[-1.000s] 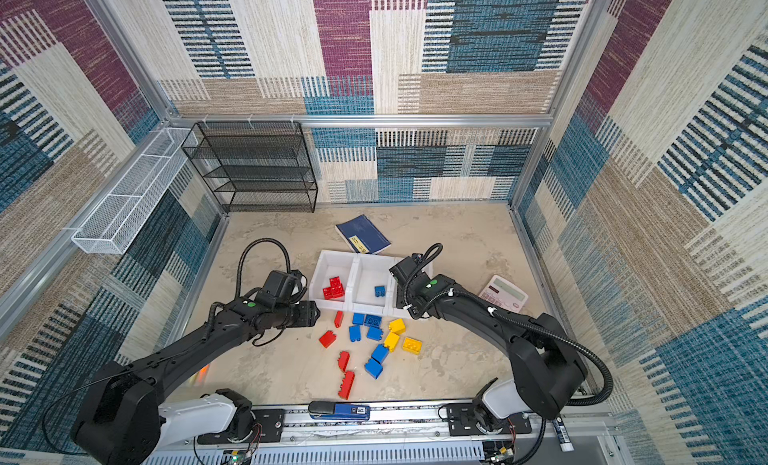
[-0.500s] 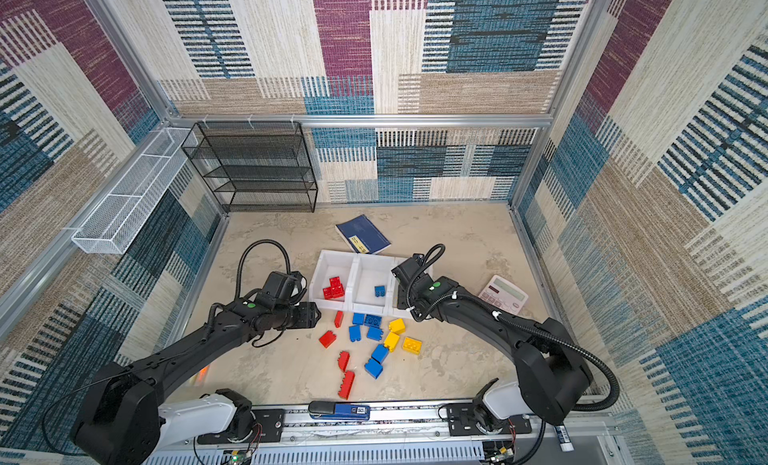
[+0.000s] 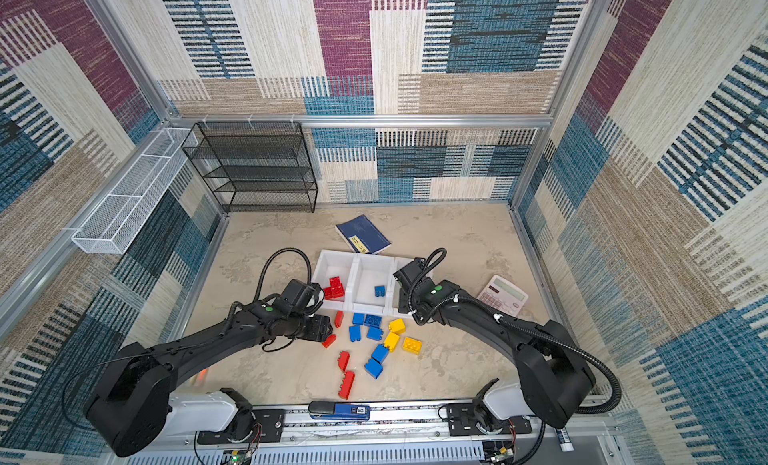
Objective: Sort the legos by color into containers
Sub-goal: 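Lower the left gripper and grasp a red 2x2 brick on the table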
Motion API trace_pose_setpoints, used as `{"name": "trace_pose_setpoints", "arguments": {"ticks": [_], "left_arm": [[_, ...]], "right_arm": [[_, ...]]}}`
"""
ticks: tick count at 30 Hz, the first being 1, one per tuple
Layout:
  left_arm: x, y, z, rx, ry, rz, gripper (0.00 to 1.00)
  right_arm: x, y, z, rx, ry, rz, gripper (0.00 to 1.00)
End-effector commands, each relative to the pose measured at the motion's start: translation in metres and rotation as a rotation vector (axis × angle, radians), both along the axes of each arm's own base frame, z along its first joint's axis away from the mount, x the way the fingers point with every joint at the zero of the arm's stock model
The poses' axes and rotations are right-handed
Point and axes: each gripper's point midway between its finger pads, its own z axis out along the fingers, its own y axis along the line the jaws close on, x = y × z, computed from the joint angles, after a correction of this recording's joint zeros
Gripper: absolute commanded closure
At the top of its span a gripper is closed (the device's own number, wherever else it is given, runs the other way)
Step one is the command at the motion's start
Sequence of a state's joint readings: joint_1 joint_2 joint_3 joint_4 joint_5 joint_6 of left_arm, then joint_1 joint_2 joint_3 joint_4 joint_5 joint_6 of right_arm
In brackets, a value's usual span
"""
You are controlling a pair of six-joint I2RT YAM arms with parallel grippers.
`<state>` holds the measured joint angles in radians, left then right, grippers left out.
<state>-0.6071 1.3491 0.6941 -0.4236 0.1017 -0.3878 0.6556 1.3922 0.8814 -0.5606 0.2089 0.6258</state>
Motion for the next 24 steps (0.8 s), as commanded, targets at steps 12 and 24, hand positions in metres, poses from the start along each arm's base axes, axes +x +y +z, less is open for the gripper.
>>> {"name": "trace_pose_setpoints", "arguments": {"ticks": [12,24], "left_arm": [[-0.01,-0.009,-0.023,0.125,0.02,-0.121,0.35],[-0.011,-0.012,-0.03,0.156,0.038,-0.128,0.58]], "right_arm": [[-0.006,-0.001,-0.005,0.039,-0.004,-0.021,0.44],[-0.008,-0.002,-0.005,0.043,-0.003,-0.024,0.45]]}}
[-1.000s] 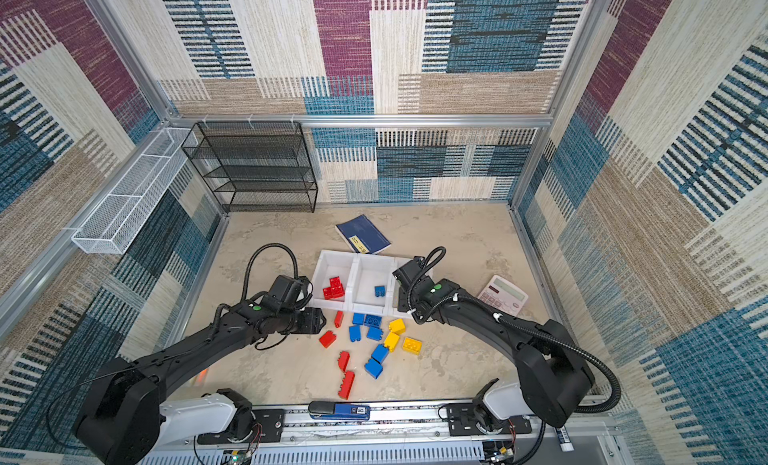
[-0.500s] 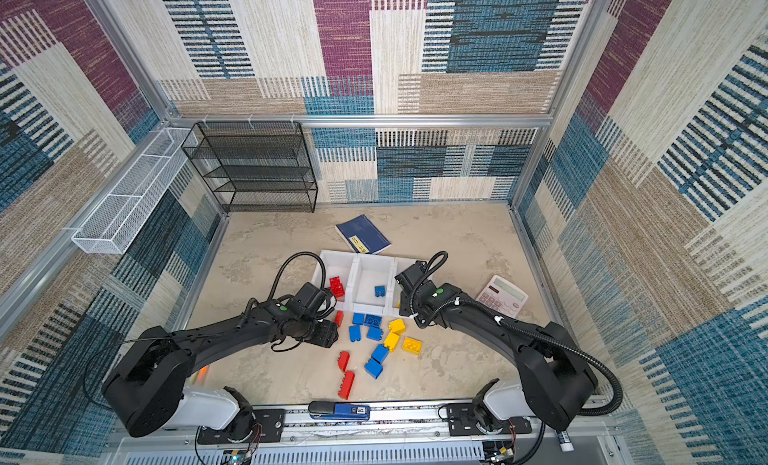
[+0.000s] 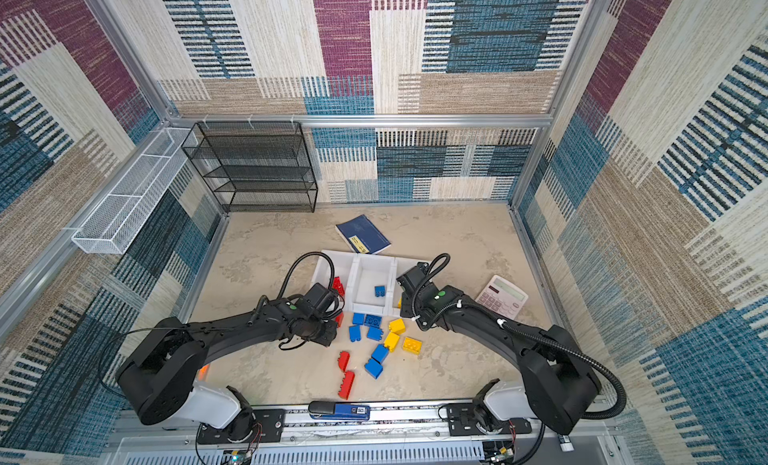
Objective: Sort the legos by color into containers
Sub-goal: 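Lower the left gripper and grasp a red 2x2 brick on the table, then carry the red brick into the near compartment and release it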
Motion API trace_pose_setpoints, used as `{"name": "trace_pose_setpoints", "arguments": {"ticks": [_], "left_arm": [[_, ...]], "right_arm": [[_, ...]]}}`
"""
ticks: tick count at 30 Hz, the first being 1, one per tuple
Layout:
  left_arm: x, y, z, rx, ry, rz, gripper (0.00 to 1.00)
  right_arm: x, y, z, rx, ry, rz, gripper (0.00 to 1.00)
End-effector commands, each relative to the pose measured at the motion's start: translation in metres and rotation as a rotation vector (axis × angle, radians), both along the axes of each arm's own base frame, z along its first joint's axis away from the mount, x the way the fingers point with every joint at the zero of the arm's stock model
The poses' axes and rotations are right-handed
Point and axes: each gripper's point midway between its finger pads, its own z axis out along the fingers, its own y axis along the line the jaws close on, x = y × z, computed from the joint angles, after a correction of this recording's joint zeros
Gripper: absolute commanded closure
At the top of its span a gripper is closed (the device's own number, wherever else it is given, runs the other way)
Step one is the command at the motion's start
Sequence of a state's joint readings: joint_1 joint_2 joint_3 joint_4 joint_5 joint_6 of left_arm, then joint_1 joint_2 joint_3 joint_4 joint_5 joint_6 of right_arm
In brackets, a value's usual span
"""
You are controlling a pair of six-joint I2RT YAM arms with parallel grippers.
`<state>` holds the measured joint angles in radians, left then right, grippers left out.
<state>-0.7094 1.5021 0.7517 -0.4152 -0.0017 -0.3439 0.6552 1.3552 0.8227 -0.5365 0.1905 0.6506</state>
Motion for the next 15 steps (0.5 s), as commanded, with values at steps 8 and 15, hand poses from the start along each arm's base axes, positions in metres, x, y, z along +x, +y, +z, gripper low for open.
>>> {"name": "trace_pose_setpoints", "arguments": {"ticks": [8,15], "left_arm": [[0.001,-0.002,0.022,-0.029,-0.03,-0.009,0.63],[0.043,-0.004,0.075,-0.104,-0.173,0.009,0.63]], "right_arm": [[0.002,0.001,0.006,0.021,-0.022,-0.012,0.46],[0.001,-0.001,0.011,0.026,-0.036,-0.019,0.47]]}}
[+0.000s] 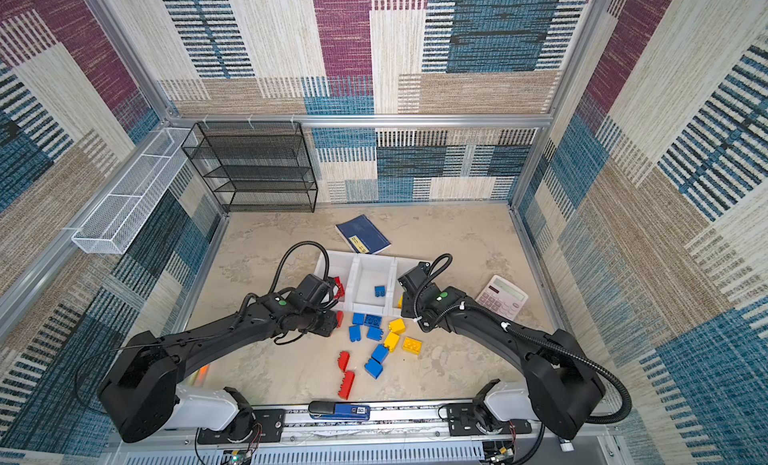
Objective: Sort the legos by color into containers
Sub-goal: 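Carry the red brick into the near compartment and release it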
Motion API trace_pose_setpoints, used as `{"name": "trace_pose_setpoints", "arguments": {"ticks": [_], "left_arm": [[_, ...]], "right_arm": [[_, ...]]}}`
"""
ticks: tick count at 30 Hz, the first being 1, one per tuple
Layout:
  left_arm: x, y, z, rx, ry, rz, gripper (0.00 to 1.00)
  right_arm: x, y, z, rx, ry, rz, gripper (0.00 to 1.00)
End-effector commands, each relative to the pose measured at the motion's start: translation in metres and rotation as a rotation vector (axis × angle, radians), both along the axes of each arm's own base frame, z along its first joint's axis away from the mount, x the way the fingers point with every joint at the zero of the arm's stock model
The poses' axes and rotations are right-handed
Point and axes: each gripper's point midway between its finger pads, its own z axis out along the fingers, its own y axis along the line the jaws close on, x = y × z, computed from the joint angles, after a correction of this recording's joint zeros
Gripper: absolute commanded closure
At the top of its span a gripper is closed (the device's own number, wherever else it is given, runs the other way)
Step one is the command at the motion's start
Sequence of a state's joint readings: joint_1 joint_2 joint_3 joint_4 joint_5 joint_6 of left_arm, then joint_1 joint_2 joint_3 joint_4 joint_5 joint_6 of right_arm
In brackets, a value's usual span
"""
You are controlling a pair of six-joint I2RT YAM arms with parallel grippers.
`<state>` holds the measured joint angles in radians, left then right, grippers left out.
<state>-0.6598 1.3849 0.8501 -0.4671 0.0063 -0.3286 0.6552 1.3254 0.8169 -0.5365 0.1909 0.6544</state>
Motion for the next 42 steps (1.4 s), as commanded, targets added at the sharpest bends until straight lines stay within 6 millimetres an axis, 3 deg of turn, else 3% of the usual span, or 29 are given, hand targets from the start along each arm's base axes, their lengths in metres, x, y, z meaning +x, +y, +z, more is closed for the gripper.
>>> {"name": "trace_pose_setpoints", "arguments": {"ticks": [1,5,9,14,19,26,35,42], "left_arm": [[0.022,0.004,0.019,-0.005,-0.064,-0.008,0.63],[0.057,0.012,0.03,-0.015,-0.092,0.031,0.63],[0.086,0.021,0.027,0.006,-0.092,0.066,0.63],[0.1,0.019,0.016,-0.002,-0.068,0.079,0.63],[0.103,0.017,0.011,-0.009,-0.057,0.089,0.61],[0.103,0.022,0.015,0.008,-0.069,0.106,0.41],[0.096,0.028,0.026,-0.01,-0.089,0.125,0.4],[0.078,0.037,0.041,-0.063,-0.114,0.169,0.4]], "right_arm": [[0.001,-0.001,0.004,0.01,-0.018,-0.016,0.47],[-0.001,-0.002,0.004,0.014,-0.016,-0.018,0.47],[-0.003,-0.004,0.007,0.021,-0.022,-0.027,0.48],[-0.004,-0.006,0.012,0.035,-0.036,-0.037,0.48],[-0.004,-0.005,0.013,0.038,-0.038,-0.034,0.48],[-0.004,-0.005,0.012,0.039,-0.034,-0.032,0.48],[-0.005,-0.003,0.011,0.04,-0.024,-0.025,0.47],[-0.008,0.003,0.016,0.058,-0.008,0.004,0.49]]}}
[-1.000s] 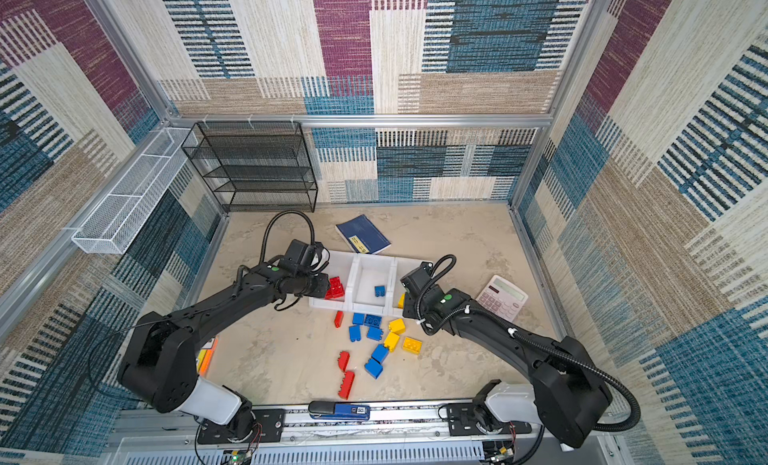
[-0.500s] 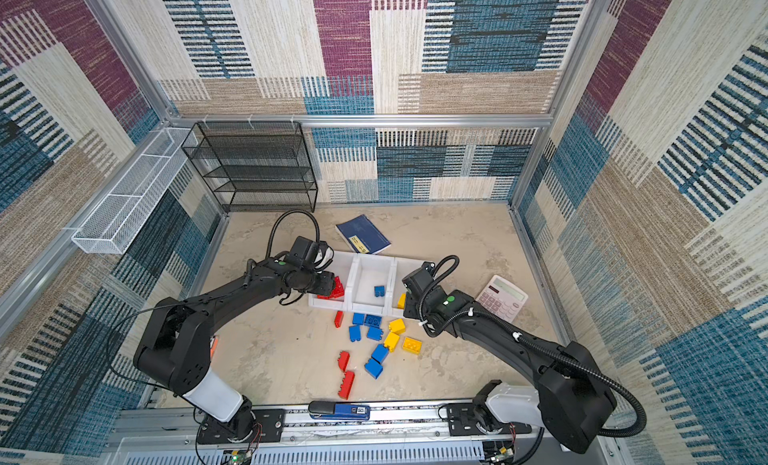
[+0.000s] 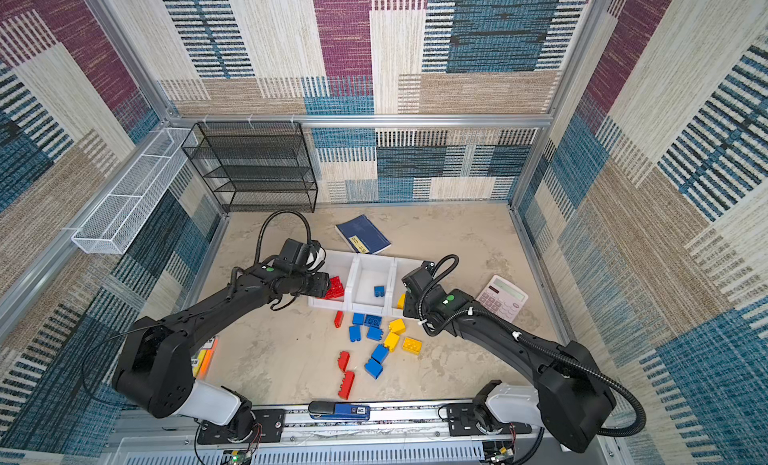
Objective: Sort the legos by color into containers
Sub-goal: 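Carry the red brick into the near compartment and release it, then lower the right gripper and grasp a blue 2x4 brick beside the bin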
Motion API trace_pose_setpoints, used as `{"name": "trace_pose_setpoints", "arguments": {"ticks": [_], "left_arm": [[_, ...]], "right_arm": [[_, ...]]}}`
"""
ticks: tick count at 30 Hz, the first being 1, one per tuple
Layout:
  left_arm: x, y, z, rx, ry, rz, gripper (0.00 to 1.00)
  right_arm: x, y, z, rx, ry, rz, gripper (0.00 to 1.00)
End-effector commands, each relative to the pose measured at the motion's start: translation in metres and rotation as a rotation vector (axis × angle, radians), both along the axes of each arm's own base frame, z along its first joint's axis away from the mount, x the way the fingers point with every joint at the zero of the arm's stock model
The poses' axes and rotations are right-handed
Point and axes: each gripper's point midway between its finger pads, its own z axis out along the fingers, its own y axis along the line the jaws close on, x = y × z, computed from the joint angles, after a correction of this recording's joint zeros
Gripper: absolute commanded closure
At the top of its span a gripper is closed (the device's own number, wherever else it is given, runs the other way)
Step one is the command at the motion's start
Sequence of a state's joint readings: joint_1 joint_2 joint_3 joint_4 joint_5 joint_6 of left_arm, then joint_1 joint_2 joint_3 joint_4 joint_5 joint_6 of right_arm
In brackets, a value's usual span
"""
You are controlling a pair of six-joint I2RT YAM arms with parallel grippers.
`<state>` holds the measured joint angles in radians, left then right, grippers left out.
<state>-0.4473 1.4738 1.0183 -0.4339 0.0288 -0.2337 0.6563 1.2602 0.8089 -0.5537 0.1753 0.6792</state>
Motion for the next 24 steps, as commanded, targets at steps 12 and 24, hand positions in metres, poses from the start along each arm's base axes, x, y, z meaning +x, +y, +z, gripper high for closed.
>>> {"name": "trace_pose_setpoints", "arguments": {"ticks": [12,24], "left_arm": [[-0.029,0.053,0.015,-0.063,-0.05,0.187,0.37],[-0.038,0.06,0.012,-0.083,-0.043,0.206,0.37]], "right_arm": [[-0.026,0.068,0.003,0.042,0.051,0.173,0.5],[-0.028,0.12,-0.03,0.043,0.115,0.266,0.46]]}}
